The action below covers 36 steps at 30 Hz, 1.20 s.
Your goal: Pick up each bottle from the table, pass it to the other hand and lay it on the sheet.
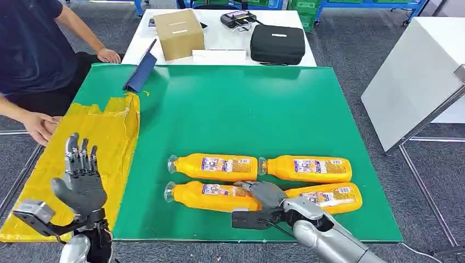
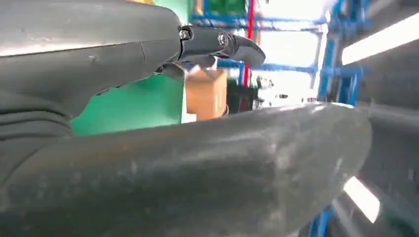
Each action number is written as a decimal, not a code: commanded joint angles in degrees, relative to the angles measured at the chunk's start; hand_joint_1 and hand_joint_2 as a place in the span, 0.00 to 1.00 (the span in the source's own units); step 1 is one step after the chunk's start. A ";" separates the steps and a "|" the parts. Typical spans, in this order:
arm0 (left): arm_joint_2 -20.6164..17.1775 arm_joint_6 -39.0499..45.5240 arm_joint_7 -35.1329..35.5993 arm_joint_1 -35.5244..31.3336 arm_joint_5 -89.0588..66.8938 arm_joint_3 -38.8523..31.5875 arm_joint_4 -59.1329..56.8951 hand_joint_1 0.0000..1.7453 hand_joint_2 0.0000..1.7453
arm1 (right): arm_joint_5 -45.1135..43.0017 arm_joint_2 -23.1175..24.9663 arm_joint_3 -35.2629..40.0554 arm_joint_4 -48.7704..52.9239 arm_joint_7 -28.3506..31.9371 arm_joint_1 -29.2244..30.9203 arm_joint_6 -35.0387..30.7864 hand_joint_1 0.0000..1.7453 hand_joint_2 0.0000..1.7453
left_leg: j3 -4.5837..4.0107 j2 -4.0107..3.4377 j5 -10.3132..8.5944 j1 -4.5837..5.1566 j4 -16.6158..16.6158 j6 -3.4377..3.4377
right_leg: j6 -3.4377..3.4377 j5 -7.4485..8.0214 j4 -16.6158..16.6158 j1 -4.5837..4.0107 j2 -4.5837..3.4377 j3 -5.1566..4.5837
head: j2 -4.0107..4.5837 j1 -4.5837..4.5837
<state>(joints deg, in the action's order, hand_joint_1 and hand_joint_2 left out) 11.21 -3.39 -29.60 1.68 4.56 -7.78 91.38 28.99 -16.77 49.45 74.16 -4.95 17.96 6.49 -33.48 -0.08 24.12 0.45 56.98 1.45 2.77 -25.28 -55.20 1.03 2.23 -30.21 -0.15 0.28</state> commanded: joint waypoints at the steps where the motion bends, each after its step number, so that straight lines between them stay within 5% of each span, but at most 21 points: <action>1: 0.42 1.61 2.03 -2.18 3.61 -1.60 -3.30 0.00 1.00 | -0.23 15.44 -15.33 4.42 12.46 -11.73 -15.74 1.00 1.00 | 0.00 0.04 0.01 -0.09 -0.04 -0.14 | -0.13 -0.02 0.04 -0.08 -0.09 0.02 | 0.00 0.02; 6: 0.31 1.67 2.07 -2.06 3.69 -0.88 -3.28 0.00 1.00 | 0.24 15.13 -16.31 7.03 11.68 -12.68 -15.02 1.00 1.00 | -0.12 0.03 0.00 -0.13 0.00 -0.14 | -0.10 -0.04 -0.01 -0.12 -0.09 -0.13 | 0.00 -0.02; 8: -1.30 -7.20 6.46 -1.34 10.72 1.57 -4.22 0.00 1.00 | -1.91 17.06 -19.55 8.61 16.40 -14.04 -15.98 1.00 1.00 | -0.13 0.11 -0.02 -0.14 -0.01 -0.13 | -0.10 -0.05 0.01 -0.11 -0.02 -0.15 | 0.00 0.00; 15: -1.39 -17.96 10.91 2.43 17.85 8.64 -3.79 0.00 1.00 | -2.47 20.28 -20.90 13.49 21.08 -16.35 -18.21 1.00 1.00 | -0.26 0.01 0.01 -0.06 -0.02 -0.14 | -0.12 -0.04 0.00 -0.04 -0.13 -0.28 | 0.00 0.00; 30: -2.38 -21.63 11.60 3.63 18.99 16.09 -3.26 0.00 1.00 | 1.52 24.46 -12.28 2.99 19.91 -11.59 -16.21 1.00 1.00 | -0.23 -0.08 -0.02 -0.15 -0.05 -0.20 | -0.15 0.01 0.05 -0.13 -0.25 -0.26 | 0.00 0.00; 36: -1.50 -20.43 11.78 1.09 18.46 16.09 -5.56 0.00 1.00 | 8.90 27.77 -0.90 -12.45 17.75 -8.60 -13.79 1.00 1.00 | -0.21 -0.15 -0.04 -0.15 -0.09 -0.21 | -0.13 0.03 0.09 -0.13 -0.28 -0.23 | 0.00 0.02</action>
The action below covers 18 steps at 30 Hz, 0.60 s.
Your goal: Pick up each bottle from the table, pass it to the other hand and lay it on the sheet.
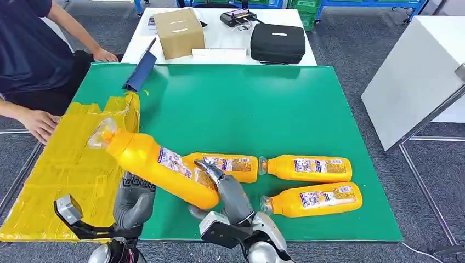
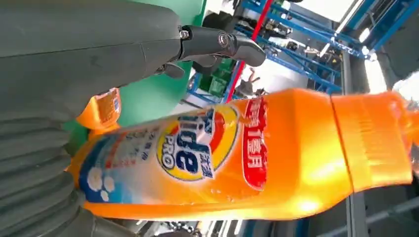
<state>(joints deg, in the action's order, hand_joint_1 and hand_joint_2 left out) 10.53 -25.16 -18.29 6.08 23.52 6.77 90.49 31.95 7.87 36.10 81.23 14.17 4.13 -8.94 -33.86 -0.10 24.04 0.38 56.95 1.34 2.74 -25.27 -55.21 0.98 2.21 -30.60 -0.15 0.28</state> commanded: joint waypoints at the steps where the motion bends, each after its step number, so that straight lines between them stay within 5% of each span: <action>1: -0.73 1.69 0.46 -3.74 -0.37 1.31 -5.17 0.00 1.00 | 7.08 3.65 14.19 -21.96 -1.10 5.77 1.19 1.00 1.00 | 0.23 -0.14 0.03 -0.10 -0.11 -0.15 | -0.16 0.03 0.13 -0.08 -0.31 0.19 | 0.00 0.00; 16: -0.44 3.76 -0.69 -4.34 -1.33 -0.14 -5.45 0.00 1.00 | 8.98 3.78 17.37 -24.61 -0.65 6.72 0.58 1.00 1.00 | 0.11 0.15 0.01 -0.14 -0.04 -0.13 | -0.15 -0.09 0.11 -0.10 0.03 -0.43 | 0.00 -0.02; 17: -0.31 4.14 -0.99 -4.33 -1.61 -0.62 -5.33 0.83 1.00 | 8.99 3.61 17.56 -24.34 -0.69 6.72 0.96 1.00 1.00 | 0.14 0.16 0.04 -0.16 -0.04 -0.16 | -0.18 -0.10 0.12 -0.12 0.00 -0.37 | 0.00 0.00; 18: -0.32 4.20 -1.19 -4.34 -1.67 -1.03 -5.22 1.00 1.00 | 9.13 3.56 17.47 -24.35 -1.22 6.77 0.91 1.00 1.00 | 0.04 0.10 0.01 -0.10 -0.03 -0.10 | -0.11 -0.06 0.08 -0.07 0.02 -0.44 | 0.00 0.00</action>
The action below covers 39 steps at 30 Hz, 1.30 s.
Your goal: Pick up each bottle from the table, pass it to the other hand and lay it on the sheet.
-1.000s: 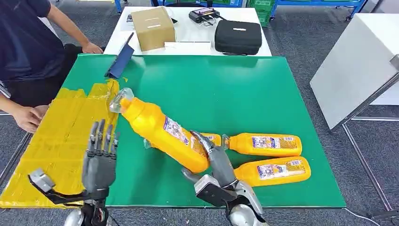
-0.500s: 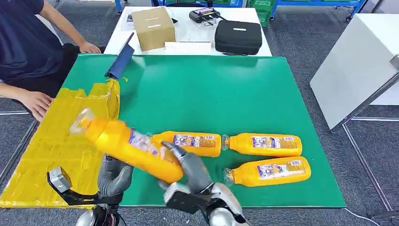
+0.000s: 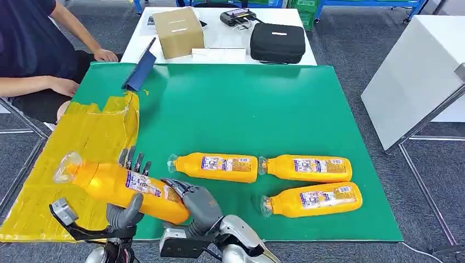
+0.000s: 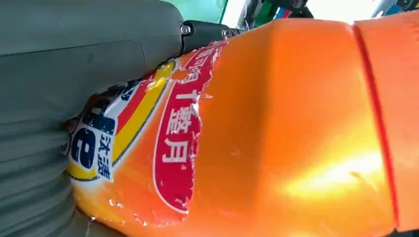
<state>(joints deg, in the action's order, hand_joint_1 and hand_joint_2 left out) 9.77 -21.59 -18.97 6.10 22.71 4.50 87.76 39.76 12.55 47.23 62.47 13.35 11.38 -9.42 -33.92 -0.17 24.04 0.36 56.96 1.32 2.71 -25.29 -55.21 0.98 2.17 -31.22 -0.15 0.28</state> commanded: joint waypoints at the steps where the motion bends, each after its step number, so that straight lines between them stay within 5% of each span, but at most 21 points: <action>1: 0.39 0.48 -0.61 -4.32 -0.69 0.99 -2.41 1.00 1.00 | 1.31 -1.12 6.27 -5.65 -0.63 -0.43 1.37 1.00 1.00 | 0.10 0.22 0.03 -0.11 -0.03 -0.11 | -0.12 -0.07 0.09 -0.09 0.05 0.25 | 0.00 0.00; 11: 0.26 1.65 -2.69 -3.61 -4.79 -0.33 -0.71 1.00 1.00 | 1.62 -3.08 0.95 -0.55 -3.15 -2.32 -1.83 1.00 1.00 | 0.14 0.28 0.05 -0.17 -0.03 -0.12 | -0.14 -0.10 0.15 -0.15 0.07 0.37 | 0.00 0.00; 19: -1.84 16.65 -9.07 -4.94 -27.44 -6.01 3.23 1.00 1.00 | -0.37 -7.76 -11.11 11.55 -4.81 -3.18 -2.34 1.00 1.00 | -0.12 0.24 0.01 -0.10 0.05 -0.08 | -0.08 -0.03 0.03 -0.09 0.06 0.27 | 0.00 -0.02; 20: -2.48 19.49 -9.76 -4.99 -31.56 -7.53 3.10 1.00 1.00 | -0.41 -8.55 -12.29 13.80 -4.82 -3.10 -2.20 0.93 1.00 | -0.12 0.16 -0.02 -0.06 0.03 -0.04 | -0.04 0.02 0.04 -0.06 0.04 0.41 | 0.00 0.04; 21: -3.24 20.99 -9.28 -5.14 -35.66 -8.05 2.57 1.00 1.00 | -0.42 -8.75 -13.31 15.11 -4.98 -3.16 -2.25 0.30 1.00 | -0.07 0.17 -0.01 -0.05 0.03 -0.06 | -0.05 0.01 0.04 -0.05 0.01 0.48 | 0.00 0.02; 22: -3.67 23.40 -9.16 -5.49 -40.26 -8.72 1.83 1.00 1.00 | -0.54 -8.91 -14.43 16.13 -5.39 -3.03 -2.37 0.00 1.00 | -0.06 0.08 0.02 -0.11 0.04 -0.11 | -0.09 0.02 0.04 -0.11 -0.11 0.49 | 0.00 0.02; 28: -6.04 47.01 -2.85 -8.15 -78.08 -7.70 -7.09 1.00 1.00 | -2.56 -11.18 -20.35 18.19 -6.53 -0.99 -1.07 0.00 1.00 | -0.04 0.04 -0.10 -0.05 0.01 -0.11 | -0.07 0.12 0.01 -0.06 -0.20 0.46 | 0.00 0.07; 33: -9.22 48.33 6.47 -11.21 -92.89 -5.06 -15.91 1.00 1.00 | -3.06 -12.16 -22.33 14.57 -8.00 2.17 0.66 0.00 1.00 | -0.05 0.13 -0.20 -0.03 -0.02 -0.07 | -0.18 0.23 0.06 -0.04 -0.08 0.48 | 0.00 0.00; 39: -10.13 48.47 8.02 -11.88 -95.77 -4.39 -18.21 1.00 1.00 | -3.30 -12.22 -22.67 13.09 -8.17 2.96 1.03 0.00 1.00 | -0.07 0.08 -0.22 0.01 -0.03 -0.01 | -0.09 0.25 0.03 -0.01 -0.05 0.43 | 0.00 0.00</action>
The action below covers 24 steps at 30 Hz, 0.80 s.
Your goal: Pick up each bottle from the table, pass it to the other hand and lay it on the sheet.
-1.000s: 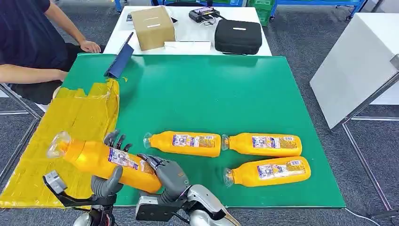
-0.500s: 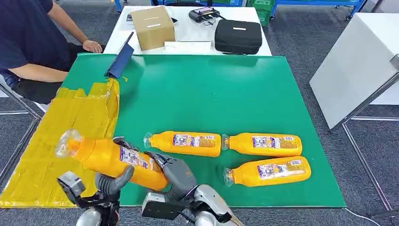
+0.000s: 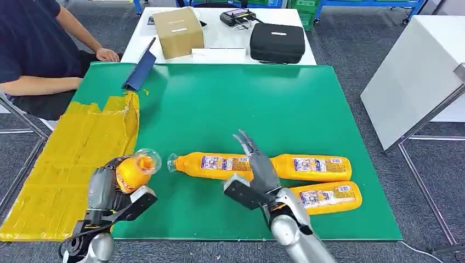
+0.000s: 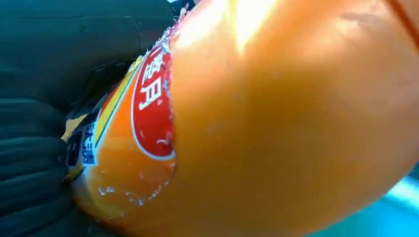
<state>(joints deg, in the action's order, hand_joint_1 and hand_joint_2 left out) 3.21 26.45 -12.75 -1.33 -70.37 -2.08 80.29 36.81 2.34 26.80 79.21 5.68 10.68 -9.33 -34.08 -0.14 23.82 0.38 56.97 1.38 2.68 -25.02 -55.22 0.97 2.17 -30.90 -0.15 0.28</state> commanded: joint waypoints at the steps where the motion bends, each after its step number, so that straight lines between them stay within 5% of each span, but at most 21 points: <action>1: -3.58 0.43 1.80 -4.44 -2.69 2.19 -10.74 1.00 1.00 | -0.34 -2.02 -2.24 -3.65 -0.50 3.66 0.94 0.00 1.00 | 0.10 0.07 0.01 -0.07 -0.02 -0.12 | -0.12 -0.03 0.04 -0.06 -0.09 0.15 | -0.02 0.00; 9: -7.60 -5.34 5.24 -8.09 -8.17 6.31 -19.60 1.00 1.00 | -0.77 -1.86 -1.02 -10.11 -2.07 7.61 3.20 0.00 1.00 | 0.15 -0.04 -0.01 -0.07 -0.06 -0.12 | -0.13 0.02 0.06 -0.06 -0.20 0.16 | 0.00 0.00; 10: -8.49 -4.06 6.20 -8.91 -10.84 7.71 -21.69 0.00 1.00 | -0.76 -1.63 -0.61 -12.37 -2.29 9.01 3.69 0.00 1.00 | 0.14 -0.04 -0.03 -0.02 -0.07 -0.10 | -0.09 0.03 0.05 -0.02 -0.16 0.14 | 0.00 0.00; 11: -9.55 -3.64 6.63 -9.46 -13.90 9.55 -23.60 0.00 1.00 | -0.75 -1.40 -0.09 -14.58 -2.49 10.45 4.26 0.00 1.00 | 0.17 -0.07 -0.04 -0.06 -0.08 -0.13 | -0.12 0.05 0.07 -0.05 -0.23 0.16 | 0.00 0.02; 12: -10.97 -4.83 5.34 -9.93 -14.44 11.43 -25.62 0.00 0.00 | -1.08 -1.05 0.43 -17.66 -2.83 12.42 5.34 0.00 1.00 | 0.19 -0.11 -0.06 -0.03 -0.10 -0.14 | -0.09 0.05 0.06 -0.02 -0.24 0.16 | 0.00 0.00; 18: -14.09 -2.22 6.99 -12.67 -19.63 16.41 -29.49 0.00 0.00 | -1.32 1.37 3.31 -28.46 -2.76 18.82 6.81 0.00 1.00 | 0.09 -0.30 -0.16 -0.13 -0.04 -0.27 | -0.29 0.19 -0.04 -0.12 -0.41 -0.01 | 0.00 0.00; 24: -14.19 -2.30 7.07 -13.13 -19.63 16.54 -30.00 0.00 0.00 | -1.26 1.55 3.55 -28.56 -2.94 18.77 6.54 0.00 1.00 | 0.08 -0.12 -0.28 -0.06 -0.04 -0.25 | -0.22 0.16 -0.13 -0.06 -0.21 0.04 | 0.00 0.00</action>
<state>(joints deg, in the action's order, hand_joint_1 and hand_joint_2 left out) -8.29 25.00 -6.03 -11.66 -89.68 10.08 58.05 35.63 3.04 27.63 60.04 2.97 24.54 -2.95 -34.08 -0.17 23.52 0.34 56.95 1.19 2.53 -24.86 -55.37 0.92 2.13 -30.91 -0.15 0.28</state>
